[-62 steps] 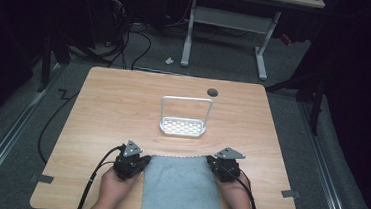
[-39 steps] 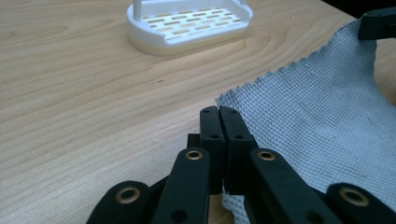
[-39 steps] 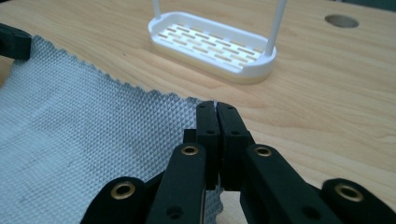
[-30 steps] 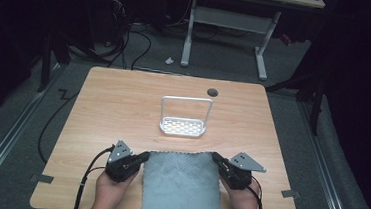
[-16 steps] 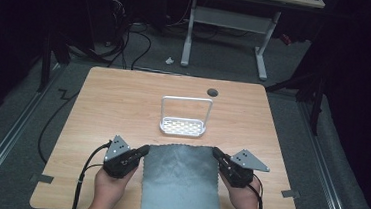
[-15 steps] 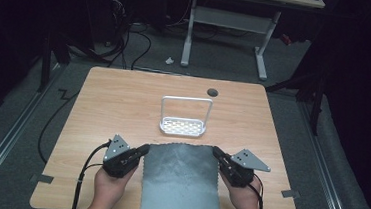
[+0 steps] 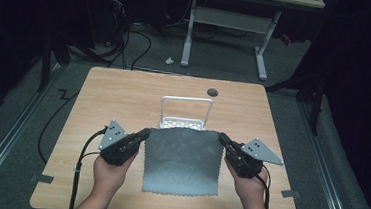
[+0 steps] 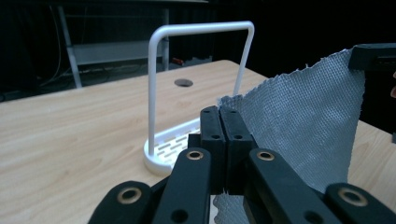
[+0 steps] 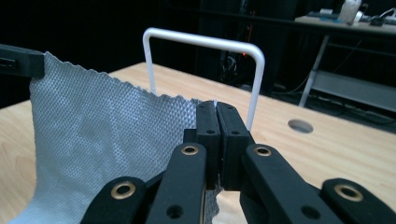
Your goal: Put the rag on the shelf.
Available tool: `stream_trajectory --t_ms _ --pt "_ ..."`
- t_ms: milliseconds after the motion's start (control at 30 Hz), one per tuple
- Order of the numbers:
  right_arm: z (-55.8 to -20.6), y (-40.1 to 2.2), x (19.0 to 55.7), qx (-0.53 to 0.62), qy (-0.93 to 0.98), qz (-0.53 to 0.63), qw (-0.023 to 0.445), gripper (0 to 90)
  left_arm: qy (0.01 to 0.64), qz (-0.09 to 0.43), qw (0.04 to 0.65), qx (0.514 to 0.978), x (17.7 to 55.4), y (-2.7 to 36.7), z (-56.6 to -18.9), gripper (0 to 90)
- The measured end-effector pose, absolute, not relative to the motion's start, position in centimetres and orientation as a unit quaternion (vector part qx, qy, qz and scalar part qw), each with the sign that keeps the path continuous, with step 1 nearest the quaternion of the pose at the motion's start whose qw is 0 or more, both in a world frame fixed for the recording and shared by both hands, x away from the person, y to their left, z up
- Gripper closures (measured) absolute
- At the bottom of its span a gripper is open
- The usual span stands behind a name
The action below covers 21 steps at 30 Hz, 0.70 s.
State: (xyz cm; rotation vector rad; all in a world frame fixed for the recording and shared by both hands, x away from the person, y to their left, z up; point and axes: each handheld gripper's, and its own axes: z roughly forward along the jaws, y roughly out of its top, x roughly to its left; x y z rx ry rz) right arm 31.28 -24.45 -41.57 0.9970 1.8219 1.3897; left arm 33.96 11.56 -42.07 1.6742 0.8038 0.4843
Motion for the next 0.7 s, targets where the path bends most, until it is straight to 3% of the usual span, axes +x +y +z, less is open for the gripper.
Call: stream_trajectory --t_ms 700 --pt "-37.7 -25.3 34.1 0.382 0.659 0.547 0.347 90.0 0.331 0.259 0.573 0.704 37.9 11.0 -38.2 89.4"
